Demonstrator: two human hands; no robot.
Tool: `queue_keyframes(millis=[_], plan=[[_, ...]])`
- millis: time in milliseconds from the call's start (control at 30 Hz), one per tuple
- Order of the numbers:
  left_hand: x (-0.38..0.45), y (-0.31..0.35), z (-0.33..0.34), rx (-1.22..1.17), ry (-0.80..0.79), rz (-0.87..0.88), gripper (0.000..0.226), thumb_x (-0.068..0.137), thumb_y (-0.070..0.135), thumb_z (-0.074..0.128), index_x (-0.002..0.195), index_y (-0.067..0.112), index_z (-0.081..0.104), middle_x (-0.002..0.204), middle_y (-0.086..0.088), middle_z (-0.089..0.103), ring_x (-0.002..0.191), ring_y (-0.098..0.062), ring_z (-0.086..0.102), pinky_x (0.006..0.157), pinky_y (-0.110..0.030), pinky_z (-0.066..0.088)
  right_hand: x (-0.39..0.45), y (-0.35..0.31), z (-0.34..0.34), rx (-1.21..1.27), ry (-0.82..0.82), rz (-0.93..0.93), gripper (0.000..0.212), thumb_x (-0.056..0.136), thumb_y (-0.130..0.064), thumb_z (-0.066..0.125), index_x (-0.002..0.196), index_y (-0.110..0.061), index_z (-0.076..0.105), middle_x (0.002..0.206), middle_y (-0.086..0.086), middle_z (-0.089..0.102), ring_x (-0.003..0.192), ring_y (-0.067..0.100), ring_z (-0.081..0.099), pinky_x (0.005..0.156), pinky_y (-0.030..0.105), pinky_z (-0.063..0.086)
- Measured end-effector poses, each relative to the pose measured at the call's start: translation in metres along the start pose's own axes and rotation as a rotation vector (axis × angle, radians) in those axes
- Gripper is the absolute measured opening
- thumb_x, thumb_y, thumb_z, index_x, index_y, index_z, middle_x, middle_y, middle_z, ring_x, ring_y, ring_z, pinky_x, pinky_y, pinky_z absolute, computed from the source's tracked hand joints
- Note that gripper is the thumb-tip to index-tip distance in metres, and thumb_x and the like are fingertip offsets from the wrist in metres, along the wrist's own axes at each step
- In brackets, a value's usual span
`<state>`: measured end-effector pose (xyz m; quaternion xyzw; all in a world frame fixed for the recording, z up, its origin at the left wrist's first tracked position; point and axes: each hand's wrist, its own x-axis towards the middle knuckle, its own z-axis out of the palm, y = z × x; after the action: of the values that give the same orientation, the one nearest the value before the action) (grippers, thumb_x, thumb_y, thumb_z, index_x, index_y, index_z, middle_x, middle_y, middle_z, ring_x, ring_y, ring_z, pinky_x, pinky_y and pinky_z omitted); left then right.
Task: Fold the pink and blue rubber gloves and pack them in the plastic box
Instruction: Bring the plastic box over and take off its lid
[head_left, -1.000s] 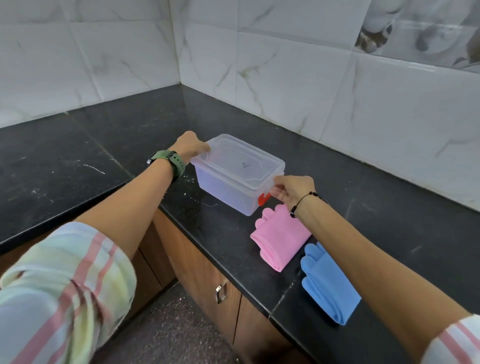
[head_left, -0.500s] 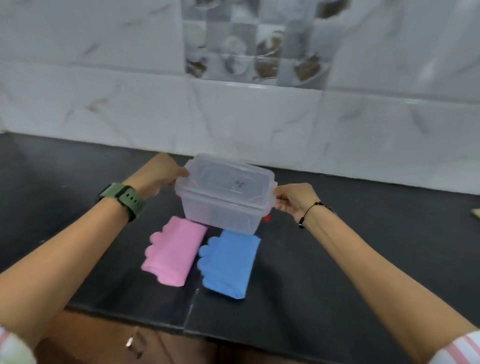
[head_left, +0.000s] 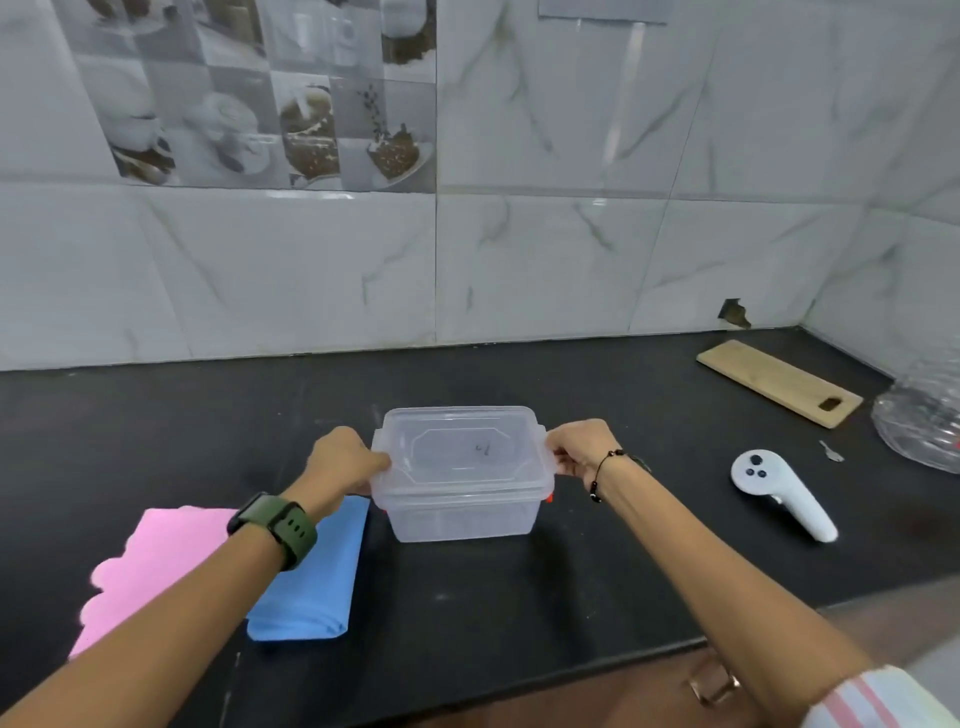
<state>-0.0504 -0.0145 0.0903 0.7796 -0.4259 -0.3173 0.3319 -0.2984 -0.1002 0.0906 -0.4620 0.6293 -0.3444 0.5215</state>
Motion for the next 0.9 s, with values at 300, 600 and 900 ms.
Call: queue_keyframes(millis=[300, 600, 900], plan=[[-0.004, -0.007, 0.003, 0.096, 0.073, 0.026, 0.017, 0.076, 0.014, 0.064, 0.066, 0.001, 0.061, 0.067, -0.016, 0.065, 0.06, -0.027, 0.058, 0.077, -0.044, 0.057, 0.014, 0.006, 0.004, -0.131, -0.023, -0.031, 0.019, 0.074, 0.016, 0.045, 0.074, 0.001, 0.057, 0.072, 0.015, 0.05, 0.055, 0.021, 0.047, 0.05, 0.027, 0.046], [-0.009, 0.01, -0.004, 0.179, 0.103, 0.019, 0.02, 0.078, 0.014, 0.065, 0.065, 0.002, 0.057, 0.064, -0.014, 0.059, 0.06, -0.026, 0.055, 0.061, -0.033, 0.049, 0.02, -0.01, 0.004, -0.256, -0.011, -0.114, 0.019, 0.071, 0.013, 0.047, 0.065, -0.003, 0.053, 0.064, 0.014, 0.049, 0.059, 0.023, 0.048, 0.06, 0.033, 0.044], [-0.083, 0.012, -0.029, 0.121, 0.341, 0.358, 0.009, 0.087, 0.019, 0.062, 0.083, 0.011, 0.064, 0.072, 0.001, 0.067, 0.066, -0.013, 0.063, 0.052, -0.013, 0.043, -0.05, -0.022, -0.042, -0.157, -0.06, -0.554, 0.014, 0.078, -0.001, 0.065, 0.084, -0.013, 0.062, 0.076, 0.004, 0.061, 0.067, 0.016, 0.058, 0.068, 0.029, 0.057]])
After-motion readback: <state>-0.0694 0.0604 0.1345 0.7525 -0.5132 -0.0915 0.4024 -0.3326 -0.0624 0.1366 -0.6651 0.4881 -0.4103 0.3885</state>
